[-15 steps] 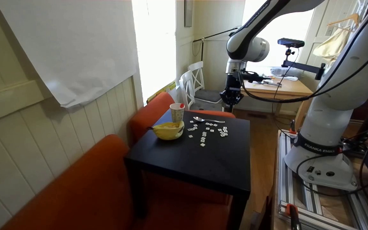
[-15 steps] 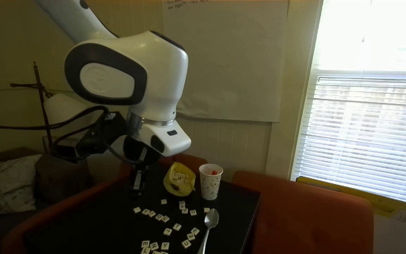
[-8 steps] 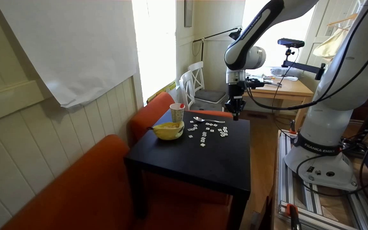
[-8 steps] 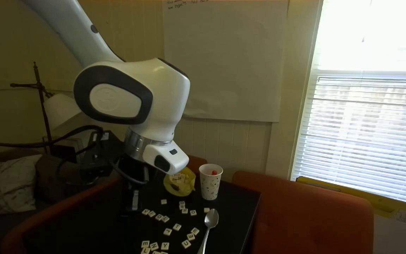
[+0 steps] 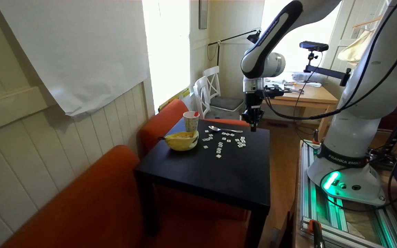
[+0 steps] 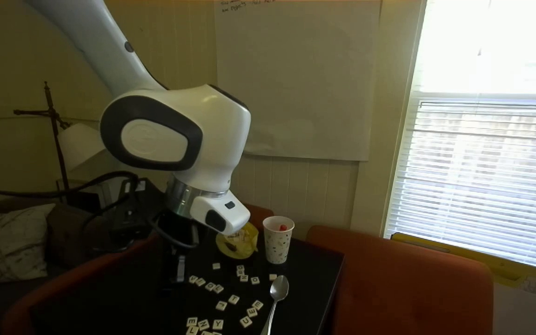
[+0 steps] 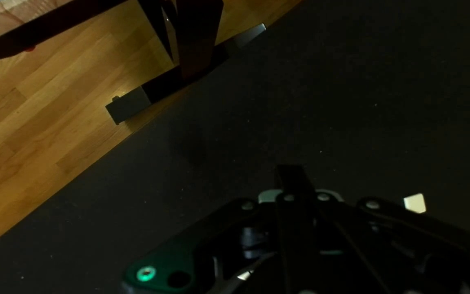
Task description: Move three letters and place them next to the spoon
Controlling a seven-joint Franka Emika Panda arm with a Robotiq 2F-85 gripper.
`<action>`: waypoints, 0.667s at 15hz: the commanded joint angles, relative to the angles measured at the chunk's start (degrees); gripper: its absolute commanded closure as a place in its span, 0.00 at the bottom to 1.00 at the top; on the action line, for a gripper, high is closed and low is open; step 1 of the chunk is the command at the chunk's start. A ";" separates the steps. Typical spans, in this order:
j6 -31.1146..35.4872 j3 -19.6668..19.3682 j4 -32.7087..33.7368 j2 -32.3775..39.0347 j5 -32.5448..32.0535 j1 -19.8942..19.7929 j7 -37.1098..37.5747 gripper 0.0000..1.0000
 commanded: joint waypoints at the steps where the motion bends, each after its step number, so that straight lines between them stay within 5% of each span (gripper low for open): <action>1: 6.04 1.07 -0.09 5.25 4.71 1.64 -2.09 0.99; 10: 19.59 5.72 0.90 13.65 11.44 2.01 -6.20 0.99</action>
